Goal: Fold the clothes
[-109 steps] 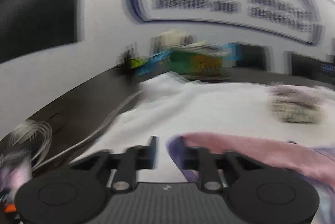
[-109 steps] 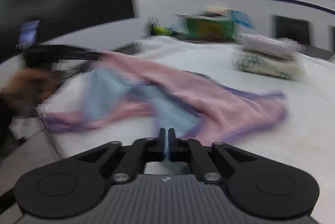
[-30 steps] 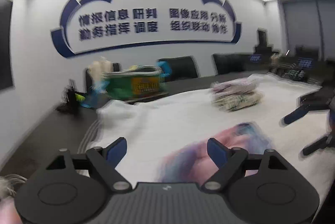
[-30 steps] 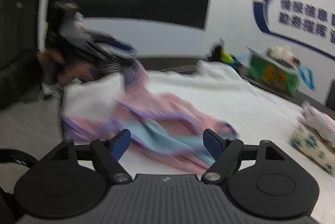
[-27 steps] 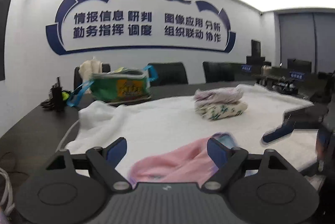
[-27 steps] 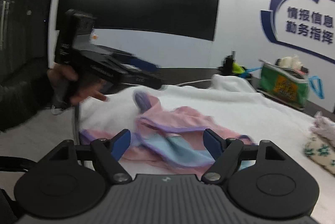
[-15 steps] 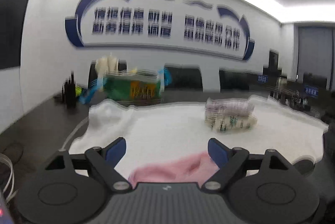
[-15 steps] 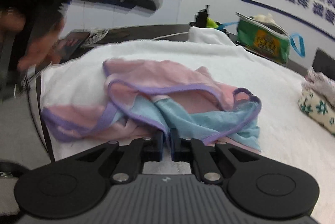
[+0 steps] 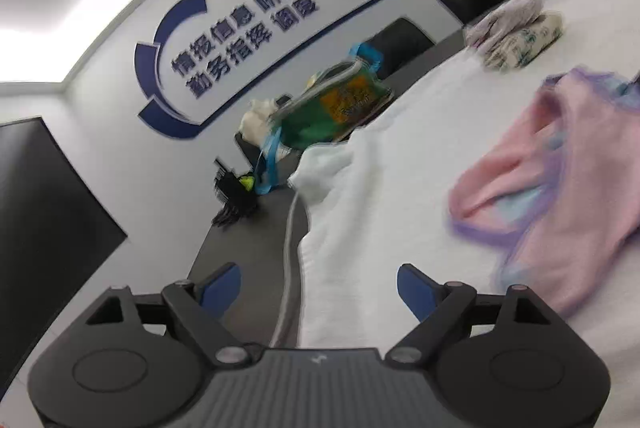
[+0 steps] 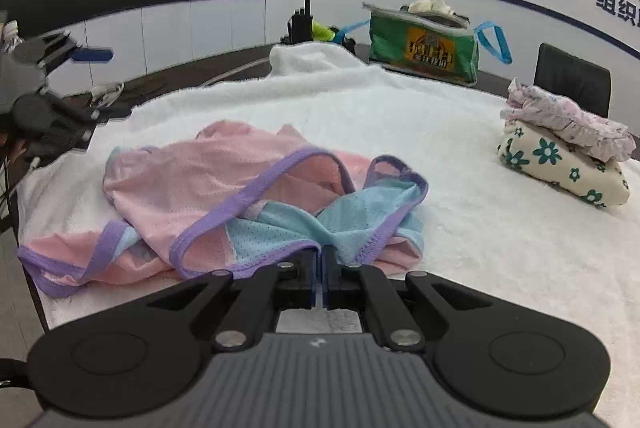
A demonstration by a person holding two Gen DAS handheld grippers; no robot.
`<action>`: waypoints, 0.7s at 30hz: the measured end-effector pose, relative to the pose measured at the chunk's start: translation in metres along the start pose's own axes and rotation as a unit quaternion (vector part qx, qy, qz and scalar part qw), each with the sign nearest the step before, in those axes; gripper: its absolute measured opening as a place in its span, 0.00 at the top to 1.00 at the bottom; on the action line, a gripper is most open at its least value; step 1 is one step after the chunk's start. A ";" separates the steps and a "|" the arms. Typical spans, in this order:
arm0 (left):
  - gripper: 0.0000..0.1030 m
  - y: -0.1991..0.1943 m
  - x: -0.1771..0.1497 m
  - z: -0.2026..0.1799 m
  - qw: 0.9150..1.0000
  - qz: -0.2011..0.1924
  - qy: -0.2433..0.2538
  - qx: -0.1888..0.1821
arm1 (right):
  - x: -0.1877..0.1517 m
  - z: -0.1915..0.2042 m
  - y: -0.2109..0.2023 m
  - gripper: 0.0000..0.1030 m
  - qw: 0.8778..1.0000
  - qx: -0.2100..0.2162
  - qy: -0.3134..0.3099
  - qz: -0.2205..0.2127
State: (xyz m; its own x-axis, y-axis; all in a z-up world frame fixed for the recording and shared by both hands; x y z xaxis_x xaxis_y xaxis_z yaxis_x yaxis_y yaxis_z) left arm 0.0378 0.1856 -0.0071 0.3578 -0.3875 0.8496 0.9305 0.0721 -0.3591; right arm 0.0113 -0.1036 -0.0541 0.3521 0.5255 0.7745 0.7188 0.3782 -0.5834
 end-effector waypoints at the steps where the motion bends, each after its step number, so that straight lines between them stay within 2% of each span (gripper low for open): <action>1: 0.18 0.009 -0.003 0.009 1.000 0.015 -0.015 0.011 | -0.001 0.000 0.002 0.98 1.000 -0.001 0.001 0.006; 4: 0.18 0.028 -0.012 0.033 0.996 0.048 -0.056 0.047 | 0.002 0.000 0.009 0.98 1.000 -0.003 0.003 0.018; 8: 0.18 0.033 -0.013 0.041 0.995 0.047 -0.074 0.037 | 0.004 -0.001 0.013 0.98 0.999 -0.010 0.000 0.032; 12: 0.18 0.035 -0.008 0.037 0.998 0.035 -0.056 0.020 | 0.006 0.001 0.015 0.98 0.999 -0.019 -0.009 0.044; 15: 0.18 0.044 -0.007 0.041 0.998 0.038 -0.045 0.025 | 0.007 0.002 0.016 0.98 0.998 -0.026 -0.012 0.050; 21: 0.18 0.056 -0.009 0.042 0.998 0.046 -0.051 0.009 | 0.006 0.003 0.015 0.98 0.998 -0.031 -0.006 0.049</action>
State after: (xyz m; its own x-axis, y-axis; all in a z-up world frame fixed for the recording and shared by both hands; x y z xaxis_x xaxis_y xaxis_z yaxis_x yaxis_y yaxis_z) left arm 0.0894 0.2313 -0.0187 0.4476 -0.2824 0.8485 0.8940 0.1209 -0.4314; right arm 0.0227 -0.0922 -0.0592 0.4156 0.5660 0.7120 0.7172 0.2775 -0.6393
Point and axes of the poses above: each gripper's, at about its wrist camera, not at the fingertips, and y roughly the way its jaws point, z to its left, x to its top, the point moved 10 cm from there along y, roughly the way its jaws point, and after that the axes turned 15 degrees about -y, right-handed, at the moved point
